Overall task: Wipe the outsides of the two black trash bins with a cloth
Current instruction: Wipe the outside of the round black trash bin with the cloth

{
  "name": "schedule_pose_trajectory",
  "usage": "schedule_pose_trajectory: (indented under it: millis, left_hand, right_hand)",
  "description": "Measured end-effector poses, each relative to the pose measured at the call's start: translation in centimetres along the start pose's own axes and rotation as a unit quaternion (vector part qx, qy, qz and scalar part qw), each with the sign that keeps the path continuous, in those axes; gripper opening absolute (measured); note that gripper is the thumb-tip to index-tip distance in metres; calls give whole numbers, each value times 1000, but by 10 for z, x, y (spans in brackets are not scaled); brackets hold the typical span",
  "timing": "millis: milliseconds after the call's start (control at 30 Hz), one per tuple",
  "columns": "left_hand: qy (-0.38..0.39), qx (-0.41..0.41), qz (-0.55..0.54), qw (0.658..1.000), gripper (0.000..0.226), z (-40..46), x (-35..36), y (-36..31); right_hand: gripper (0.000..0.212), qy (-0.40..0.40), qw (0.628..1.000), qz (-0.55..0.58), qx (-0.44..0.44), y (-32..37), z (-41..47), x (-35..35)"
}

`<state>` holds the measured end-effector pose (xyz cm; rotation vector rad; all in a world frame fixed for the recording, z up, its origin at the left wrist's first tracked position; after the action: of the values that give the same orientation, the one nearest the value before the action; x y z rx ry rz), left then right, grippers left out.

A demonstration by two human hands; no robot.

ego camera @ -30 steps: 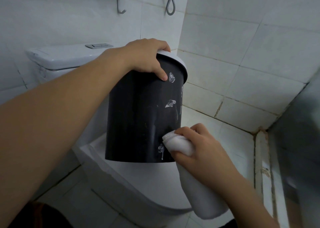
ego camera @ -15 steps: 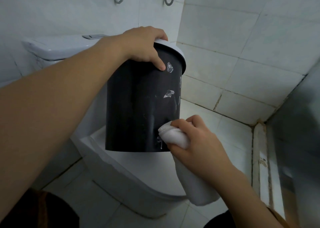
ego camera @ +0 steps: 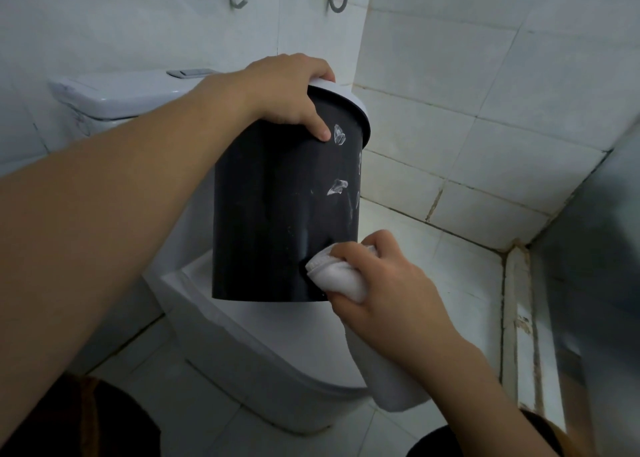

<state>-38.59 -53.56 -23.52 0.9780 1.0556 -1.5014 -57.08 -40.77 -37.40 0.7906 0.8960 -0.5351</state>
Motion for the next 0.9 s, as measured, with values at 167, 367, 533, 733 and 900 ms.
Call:
schedule_pose_trajectory:
  millis: [167,367,533,733,900]
  left_hand:
    - [-2,1,3,1000,81,0,0,0]
    - [0,-3,4,1000,81,-1,1,-3]
    - [0,-6,4,1000,82,-4,-1,-2]
    - [-2,-3,4,1000,79,-7,-3,-2]
    - [-1,-3,4,1000,81,-9,-5,-1]
  right_hand:
    - [36,16,1000,-5,8,-7,-8,0]
    - [34,-38,999,31,21,2,3,-5]
    - [34,-1,999,18,26,2,-7,3]
    - [33,-15,998,35,42,-3,-19,-1]
    - [34,-69,997,7,34,7,-19,-4]
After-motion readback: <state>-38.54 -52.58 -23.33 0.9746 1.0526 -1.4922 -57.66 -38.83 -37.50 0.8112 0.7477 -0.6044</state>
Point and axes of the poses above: each hand's wrist, its own z-axis towards the middle knuckle, its own x-axis out of the palm, y = z × x, the point moved 7 cm from there along z, towards the middle knuckle, and after that the axes turned 9 degrees about z, right-handed, at the moved point
